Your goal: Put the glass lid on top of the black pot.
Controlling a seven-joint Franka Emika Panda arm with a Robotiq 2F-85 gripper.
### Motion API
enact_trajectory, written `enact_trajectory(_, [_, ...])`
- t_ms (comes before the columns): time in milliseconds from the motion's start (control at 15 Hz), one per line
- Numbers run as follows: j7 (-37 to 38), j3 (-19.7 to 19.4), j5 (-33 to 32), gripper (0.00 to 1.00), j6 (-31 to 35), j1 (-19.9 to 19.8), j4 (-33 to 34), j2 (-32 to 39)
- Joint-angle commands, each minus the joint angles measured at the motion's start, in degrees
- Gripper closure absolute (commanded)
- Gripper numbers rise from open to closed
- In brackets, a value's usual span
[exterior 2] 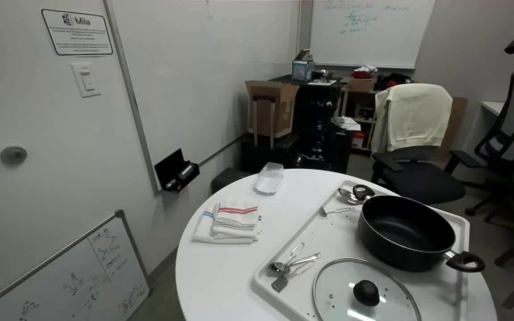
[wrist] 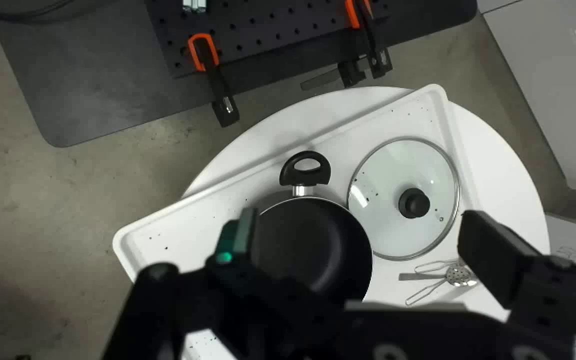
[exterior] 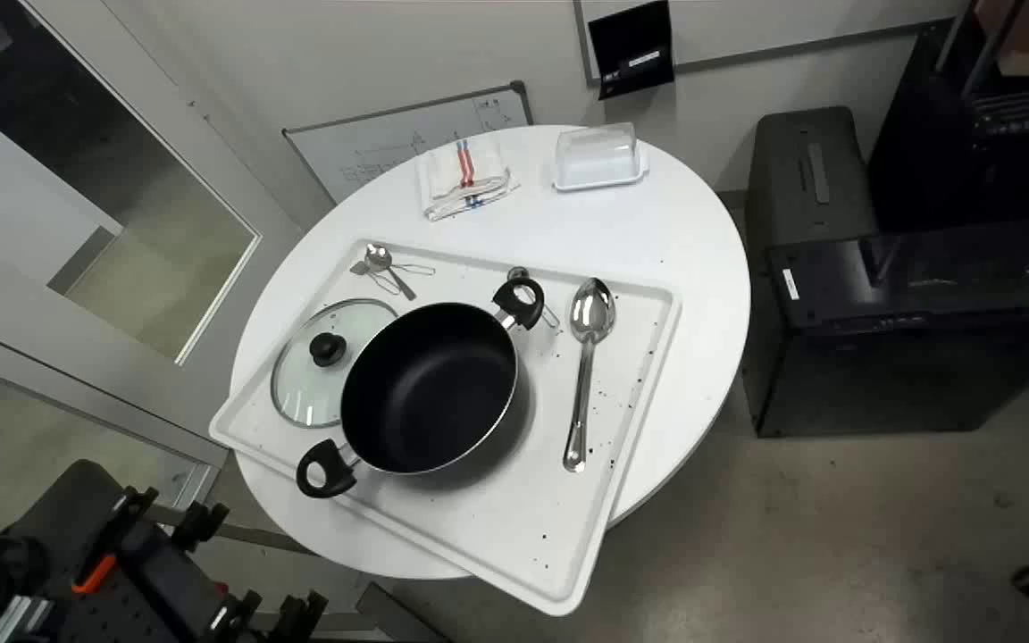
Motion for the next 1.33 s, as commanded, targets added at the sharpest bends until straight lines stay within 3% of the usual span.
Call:
enact_trajectory(0, [-0.7, 1.2, 0.7, 0.0, -0.2, -1.4, 0.1, 0.3])
enact_trajectory(667, [-0.5, 1.5, 0.7, 0.0, 0.1, -1.2, 0.1, 0.8])
enact_trajectory(933, [0.4, 4.6, 0.2, 0.0, 3.2, 0.5, -0.2, 4.5])
enact_trajectory(1267, [3.1, 11.8, -1.0, 0.0, 15.0, 3.5, -2.3, 10.8])
